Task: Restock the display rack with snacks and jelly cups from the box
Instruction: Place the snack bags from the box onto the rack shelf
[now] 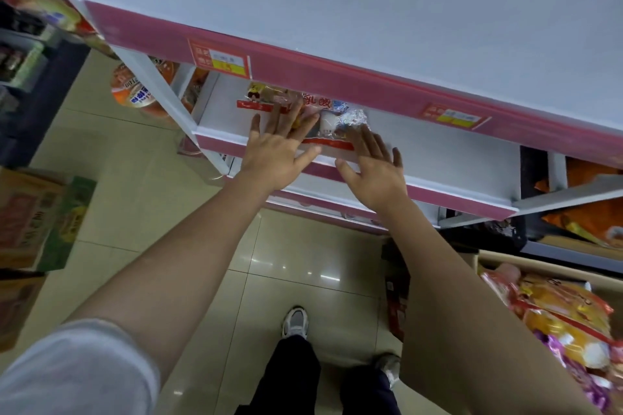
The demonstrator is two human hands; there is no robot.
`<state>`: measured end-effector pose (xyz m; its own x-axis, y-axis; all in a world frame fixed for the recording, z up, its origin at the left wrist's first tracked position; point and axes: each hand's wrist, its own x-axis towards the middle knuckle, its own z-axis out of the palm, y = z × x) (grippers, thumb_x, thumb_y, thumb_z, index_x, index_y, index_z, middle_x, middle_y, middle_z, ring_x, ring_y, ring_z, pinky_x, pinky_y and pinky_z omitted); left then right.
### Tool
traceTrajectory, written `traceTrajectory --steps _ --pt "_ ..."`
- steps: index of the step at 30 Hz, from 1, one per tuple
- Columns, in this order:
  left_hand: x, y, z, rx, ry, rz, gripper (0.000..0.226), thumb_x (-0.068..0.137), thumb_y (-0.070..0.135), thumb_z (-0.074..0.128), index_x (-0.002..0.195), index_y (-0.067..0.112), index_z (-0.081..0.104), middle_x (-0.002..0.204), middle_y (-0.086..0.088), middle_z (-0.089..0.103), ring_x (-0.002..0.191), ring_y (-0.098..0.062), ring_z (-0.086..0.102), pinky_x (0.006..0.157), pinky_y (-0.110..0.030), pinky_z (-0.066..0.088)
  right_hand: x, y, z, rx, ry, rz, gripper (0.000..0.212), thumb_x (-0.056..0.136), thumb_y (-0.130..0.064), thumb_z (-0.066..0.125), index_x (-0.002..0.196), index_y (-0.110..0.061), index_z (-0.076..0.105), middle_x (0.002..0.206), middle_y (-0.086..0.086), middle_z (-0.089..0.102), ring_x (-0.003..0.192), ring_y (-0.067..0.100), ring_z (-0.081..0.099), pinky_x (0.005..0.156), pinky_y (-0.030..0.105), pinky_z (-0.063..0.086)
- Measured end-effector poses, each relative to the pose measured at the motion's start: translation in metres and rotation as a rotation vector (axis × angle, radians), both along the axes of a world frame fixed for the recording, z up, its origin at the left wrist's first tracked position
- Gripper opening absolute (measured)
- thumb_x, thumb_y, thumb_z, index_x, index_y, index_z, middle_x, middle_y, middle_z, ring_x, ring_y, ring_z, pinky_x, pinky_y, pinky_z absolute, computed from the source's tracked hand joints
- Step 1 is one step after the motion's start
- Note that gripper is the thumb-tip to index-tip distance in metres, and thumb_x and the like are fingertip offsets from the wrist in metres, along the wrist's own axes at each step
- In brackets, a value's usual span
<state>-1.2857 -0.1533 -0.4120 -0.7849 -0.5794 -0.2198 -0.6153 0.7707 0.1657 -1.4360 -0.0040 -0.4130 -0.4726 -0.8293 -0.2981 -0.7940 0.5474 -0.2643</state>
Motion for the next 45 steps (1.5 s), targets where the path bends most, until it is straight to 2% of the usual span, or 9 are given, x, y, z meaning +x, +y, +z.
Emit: traceTrajectory --steps 7,11,15,24,29,34,36,40,45 --pt "0.035 0.137 0.007 0.167 0.258 0.076 0.061 0.099 0.051 0.029 0.145 0.015 0.045 0.153 -0.01 0.041 0.142 -0.03 0.035 0.115 -0.049 0.026 0.039 0.117 0.017 -0.373 -0.13 -0.213 0.046 0.102 -0.035 0.05 0.143 -0.013 0.048 0.142 0.01 0.054 0.133 0.029 0.047 0.112 0.046 0.036" --pt "0.012 0.24 -0.016 0.444 0.027 -0.137 0.074 0.091 0.059 0.02 0.139 0.011 0.05 0.138 -0.009 0.054 0.12 -0.031 0.056 0.097 -0.041 0.044 0.047 0.231 0.011 -0.343 -0.251 -0.473 0.033 0.099 -0.03 0.056 0.122 -0.008 0.059 0.112 0.009 0.064 0.106 0.028 0.059 0.087 0.04 0.051" --pt "-0.038 0.323 -0.041 0.565 -0.073 -0.228 0.05 0.101 0.047 0.042 0.144 0.02 0.044 0.143 -0.003 0.05 0.124 -0.025 0.054 0.096 -0.036 0.044 0.022 0.338 -0.011 -0.243 -0.332 -0.782 0.038 0.097 -0.037 0.058 0.125 -0.011 0.059 0.12 0.008 0.063 0.109 0.026 0.06 0.089 0.037 0.05" --pt "-0.135 0.452 -0.079 0.652 -0.178 -0.086 0.095 0.094 0.065 0.045 0.156 0.027 -0.017 0.166 0.003 -0.013 0.148 -0.029 0.025 0.109 -0.043 0.04 -0.101 0.446 -0.056 -0.443 -0.631 -1.564 0.067 0.093 -0.05 0.061 0.144 -0.012 0.04 0.129 0.002 0.057 0.115 0.02 0.057 0.091 0.033 0.047" --pt "-0.148 0.485 -0.1 0.621 -0.249 0.026 0.096 0.092 0.067 0.045 0.157 0.026 -0.013 0.167 0.002 -0.007 0.152 -0.024 0.011 0.117 -0.049 0.029 -0.155 0.455 -0.082 -0.466 -0.776 -1.653 0.058 0.089 -0.059 0.06 0.124 -0.013 0.055 0.11 0.003 0.066 0.107 0.027 0.066 0.095 0.047 0.054" --pt "-0.151 0.491 -0.098 0.62 -0.187 0.119 0.091 0.093 0.062 0.05 0.157 0.028 -0.005 0.166 0.0 0.006 0.149 -0.026 0.022 0.116 -0.048 0.031 -0.169 0.47 -0.094 -0.588 -0.918 -1.699 0.035 0.097 -0.027 0.061 0.127 -0.008 0.058 0.116 0.01 0.069 0.099 0.026 0.07 0.087 0.041 0.059" --pt "-0.154 0.492 -0.09 0.597 -0.148 0.115 0.088 0.093 0.062 0.05 0.157 0.028 -0.001 0.166 0.001 0.009 0.149 -0.026 0.023 0.115 -0.047 0.03 -0.166 0.479 -0.09 -0.593 -0.911 -1.669 0.01 0.095 -0.022 0.065 0.095 -0.012 0.063 0.101 0.012 0.07 0.101 0.031 0.07 0.089 0.043 0.058" --pt "-0.165 0.499 -0.069 0.696 -0.091 0.162 0.079 0.093 0.064 0.046 0.157 0.033 0.01 0.163 0.005 0.019 0.146 -0.022 0.028 0.115 -0.048 0.033 -0.152 0.501 -0.062 -0.698 -1.041 -1.58 0.026 0.091 -0.013 0.069 0.071 -0.016 0.052 0.09 0.027 0.064 0.099 0.038 0.066 0.099 0.047 0.052" --pt "-0.185 0.51 -0.042 1.008 -0.041 0.327 0.098 0.068 0.092 0.04 0.149 0.038 0.033 0.143 0.009 0.052 0.13 -0.017 0.051 0.108 -0.046 0.041 -0.132 0.534 -0.034 -0.853 -1.3 -1.324 0.037 0.093 -0.001 0.059 0.062 -0.017 0.046 0.082 0.016 0.055 0.086 0.023 0.061 0.081 0.038 0.051"
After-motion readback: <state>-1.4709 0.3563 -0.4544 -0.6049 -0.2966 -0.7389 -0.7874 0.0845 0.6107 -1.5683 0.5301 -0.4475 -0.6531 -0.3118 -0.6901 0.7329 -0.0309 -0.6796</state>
